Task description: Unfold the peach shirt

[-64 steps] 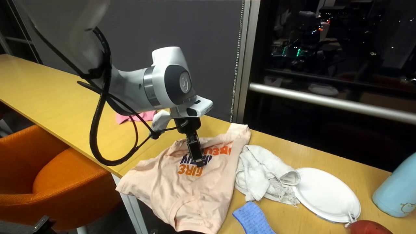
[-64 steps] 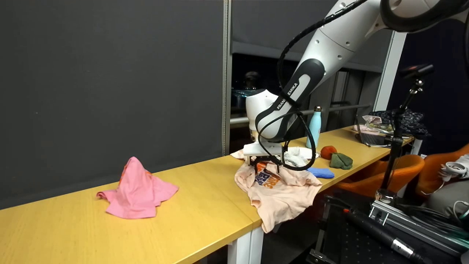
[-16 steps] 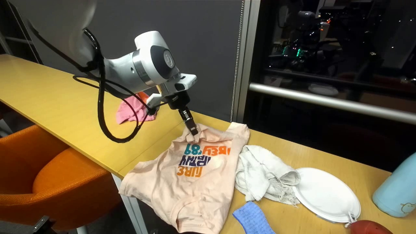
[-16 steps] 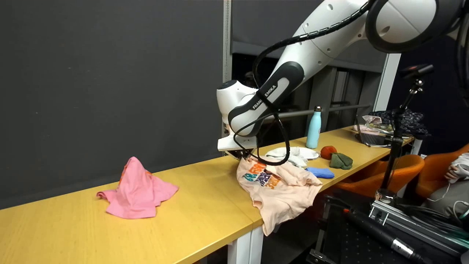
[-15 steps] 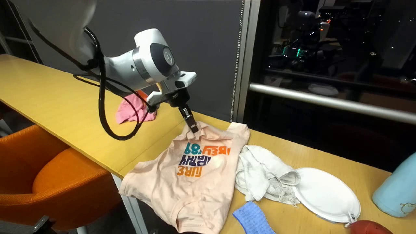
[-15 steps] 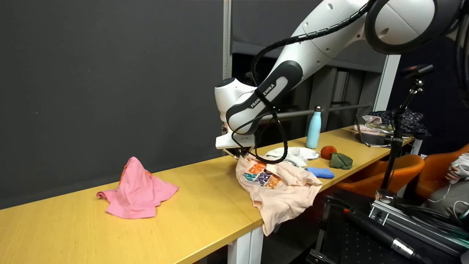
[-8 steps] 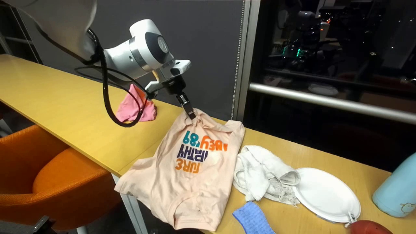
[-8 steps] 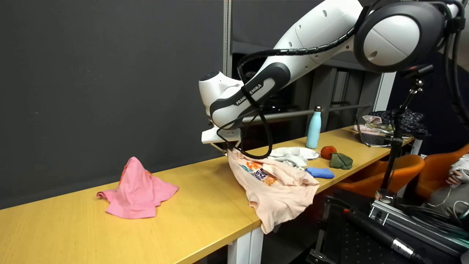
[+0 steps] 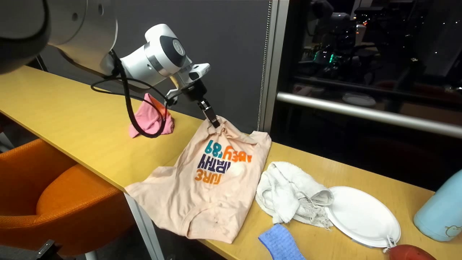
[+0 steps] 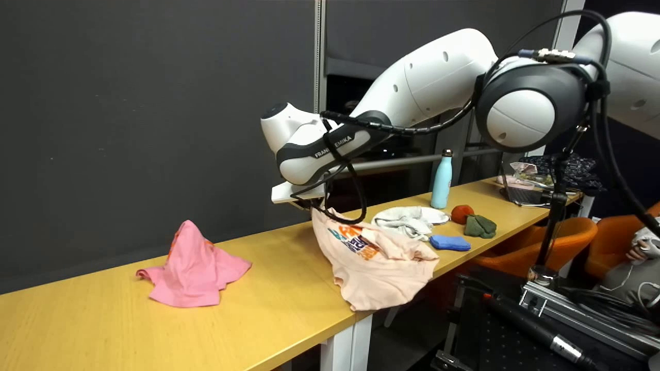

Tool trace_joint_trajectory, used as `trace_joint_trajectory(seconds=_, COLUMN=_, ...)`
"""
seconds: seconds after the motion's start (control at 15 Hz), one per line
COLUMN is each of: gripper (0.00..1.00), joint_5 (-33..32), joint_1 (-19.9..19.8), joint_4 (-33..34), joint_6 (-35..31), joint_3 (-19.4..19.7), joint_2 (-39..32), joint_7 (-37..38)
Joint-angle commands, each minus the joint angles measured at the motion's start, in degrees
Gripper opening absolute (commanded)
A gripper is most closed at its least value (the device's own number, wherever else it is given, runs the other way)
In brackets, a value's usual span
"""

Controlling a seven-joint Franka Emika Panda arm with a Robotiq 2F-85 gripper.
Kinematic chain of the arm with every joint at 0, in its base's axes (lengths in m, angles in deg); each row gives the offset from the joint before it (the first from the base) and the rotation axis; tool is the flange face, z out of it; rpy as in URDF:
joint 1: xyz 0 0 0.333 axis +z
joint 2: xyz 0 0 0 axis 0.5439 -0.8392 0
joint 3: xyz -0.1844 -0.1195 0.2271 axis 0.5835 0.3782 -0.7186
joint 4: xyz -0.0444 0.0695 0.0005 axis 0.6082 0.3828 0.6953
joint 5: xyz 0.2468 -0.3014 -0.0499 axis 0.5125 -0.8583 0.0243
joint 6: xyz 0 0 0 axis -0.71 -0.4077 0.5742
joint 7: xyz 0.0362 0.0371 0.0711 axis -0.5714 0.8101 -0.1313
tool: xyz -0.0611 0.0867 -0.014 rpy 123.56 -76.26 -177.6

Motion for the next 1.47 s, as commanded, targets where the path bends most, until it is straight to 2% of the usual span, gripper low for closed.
trace_joint_trajectory(seconds=0.0, gripper=0.48, joint_5=-0.3, joint_1=-1.3, joint_4=9.7, joint_6=4.5, joint_3=-0.1, joint_2=-5.2, joint_7=-1.0)
trace_joint_trajectory(seconds=0.13, gripper=0.62, joint_5=-0.2, joint_1=-1.5, joint_4=9.9, joint_6=4.1, joint_3=-0.3, joint_2=-4.9, joint_7=-1.3)
trace_joint_trajectory(seconds=0.47, gripper=0.98, joint_5=0.4, joint_1=-0.3, joint_4=0.8, joint_6=-1.4, joint_3=-0.8, joint_2=3.6, joint_7=-1.5)
trace_joint_trajectory(seconds=0.53, gripper=1.0, joint_5=0.5, joint_1=-0.2, joint_4=-0.7, joint_6=-2.3, joint_3=-1.1, joint_2=5.1, joint_7=-1.8)
trace_joint_trajectory(seconds=0.67, gripper=1.0, joint_5=0.4, joint_1=0.8, joint_4=-7.9, joint_6=-4.8, joint_3=-1.4, joint_2=10.2, joint_7=-1.6)
trace_joint_trajectory(seconds=0.93, gripper=1.0, joint_5=0.9, joint_1=1.2, joint_4=-17.7, joint_6=-4.9, joint_3=-3.1, joint_2=16.8, joint_7=-1.5)
trace_joint_trajectory(seconds=1.4, gripper=1.0, joint_5=2.6, joint_1=-0.6, joint_4=-37.4, joint_6=-8.8, joint_3=-4.1, joint_2=27.2, joint_7=-0.2)
